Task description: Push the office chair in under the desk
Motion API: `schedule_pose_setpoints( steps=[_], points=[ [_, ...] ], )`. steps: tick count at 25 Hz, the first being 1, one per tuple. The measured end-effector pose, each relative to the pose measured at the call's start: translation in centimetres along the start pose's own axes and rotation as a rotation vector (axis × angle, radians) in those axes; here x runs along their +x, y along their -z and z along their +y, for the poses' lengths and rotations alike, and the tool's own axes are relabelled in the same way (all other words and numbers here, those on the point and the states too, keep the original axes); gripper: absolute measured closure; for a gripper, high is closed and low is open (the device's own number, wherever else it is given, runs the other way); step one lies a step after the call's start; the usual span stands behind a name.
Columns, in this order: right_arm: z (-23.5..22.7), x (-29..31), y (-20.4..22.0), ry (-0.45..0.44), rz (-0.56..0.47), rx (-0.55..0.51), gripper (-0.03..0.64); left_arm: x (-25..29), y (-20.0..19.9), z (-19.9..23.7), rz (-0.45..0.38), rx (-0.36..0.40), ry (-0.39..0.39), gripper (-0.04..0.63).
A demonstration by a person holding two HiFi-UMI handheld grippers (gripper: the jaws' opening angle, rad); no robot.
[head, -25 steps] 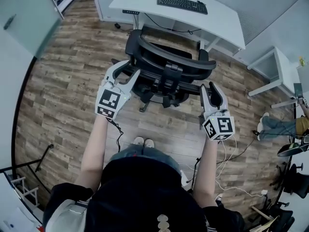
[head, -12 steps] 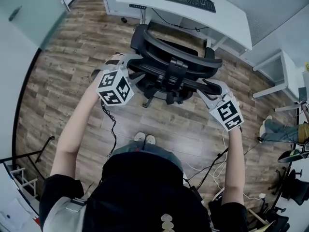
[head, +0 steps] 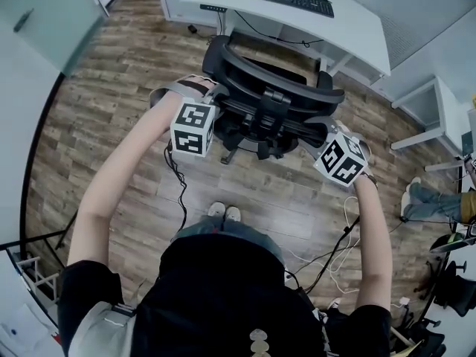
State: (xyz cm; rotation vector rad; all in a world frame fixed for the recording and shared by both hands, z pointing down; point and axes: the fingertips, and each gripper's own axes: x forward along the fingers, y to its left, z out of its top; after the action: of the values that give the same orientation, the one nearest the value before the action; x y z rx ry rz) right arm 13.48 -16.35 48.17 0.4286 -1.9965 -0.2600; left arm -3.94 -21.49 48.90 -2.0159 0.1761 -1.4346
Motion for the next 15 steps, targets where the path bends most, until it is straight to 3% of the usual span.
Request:
schedule_pose_setpoints(
  steps=[9,15],
  points=[
    [0.08,0.64,0.09,-0.051,0.044,-0.048,0.485,0.50,-0.20,-0.31,0.057,0.079,0.086,0.449],
    [0.19,0.75,0.06,-0.052,0.053,-0.079,0.493,0.49,-0.26,-0.27,0.065,0.053,0.122,0.463]
  ],
)
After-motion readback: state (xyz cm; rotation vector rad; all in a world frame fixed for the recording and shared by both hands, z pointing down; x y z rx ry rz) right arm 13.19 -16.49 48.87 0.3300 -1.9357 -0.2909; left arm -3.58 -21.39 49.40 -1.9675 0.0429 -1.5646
